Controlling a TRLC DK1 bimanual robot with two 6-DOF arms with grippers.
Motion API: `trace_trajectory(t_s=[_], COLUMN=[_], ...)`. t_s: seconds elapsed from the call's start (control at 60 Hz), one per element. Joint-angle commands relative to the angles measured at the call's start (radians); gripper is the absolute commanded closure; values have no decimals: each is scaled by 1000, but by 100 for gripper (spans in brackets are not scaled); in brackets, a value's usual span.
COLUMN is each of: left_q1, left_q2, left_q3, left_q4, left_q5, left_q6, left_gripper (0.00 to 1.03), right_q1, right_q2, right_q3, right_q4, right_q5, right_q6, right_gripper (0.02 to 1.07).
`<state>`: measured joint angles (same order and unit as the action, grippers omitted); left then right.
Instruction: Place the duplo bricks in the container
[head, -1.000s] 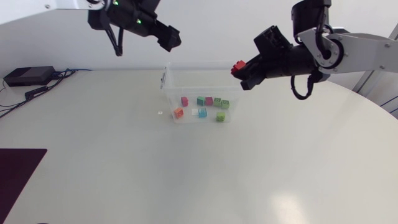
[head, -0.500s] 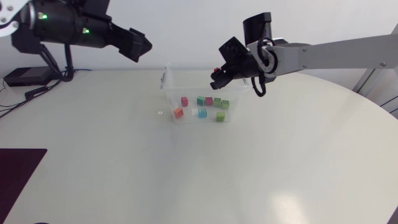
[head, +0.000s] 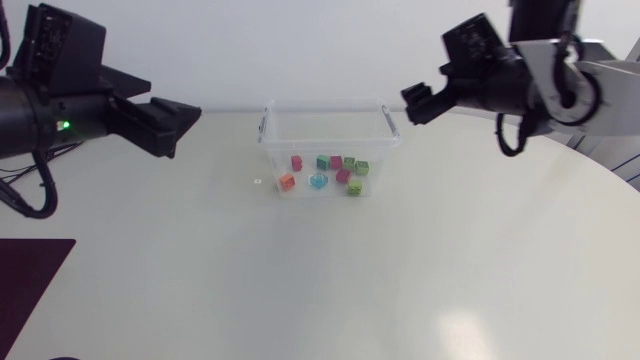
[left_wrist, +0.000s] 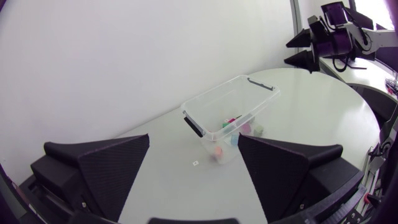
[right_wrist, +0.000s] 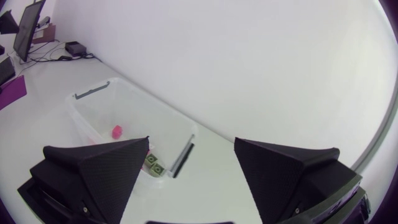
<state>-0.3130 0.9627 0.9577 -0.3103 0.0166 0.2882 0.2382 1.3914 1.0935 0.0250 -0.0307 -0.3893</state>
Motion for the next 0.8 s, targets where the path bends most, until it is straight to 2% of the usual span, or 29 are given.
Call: trace_trajectory(t_s=[0.0, 0.133, 0.2, 0.25, 0.533, 0.783], left_q1=[23, 98, 153, 178, 212, 238], left_q2=[-82, -190, -274, -320, -539, -663], left_q3=[-66, -146, -228, -267, -453, -565], left_q4=[19, 59, 162, 181, 237, 257], left_q5=[-15, -64, -115, -115, -119, -113], left_q6=[-4, -72, -124, -121, -60, -67], left_gripper=[4, 4, 4, 4, 4, 4], right_q1=[-48, -109, -135, -154, -229, -283], right_q2=[-103, -262, -338, -404, -726, -927], right_q3=[-101, -218, -273, -317, -546, -691], right_q4=[4, 1, -7, -13, -27, -32], right_q5=[-12, -15, -17, -15, 29, 35], right_q6=[-6, -19, -10, 3, 43, 97], right_gripper=[6, 6, 7, 7, 7, 7])
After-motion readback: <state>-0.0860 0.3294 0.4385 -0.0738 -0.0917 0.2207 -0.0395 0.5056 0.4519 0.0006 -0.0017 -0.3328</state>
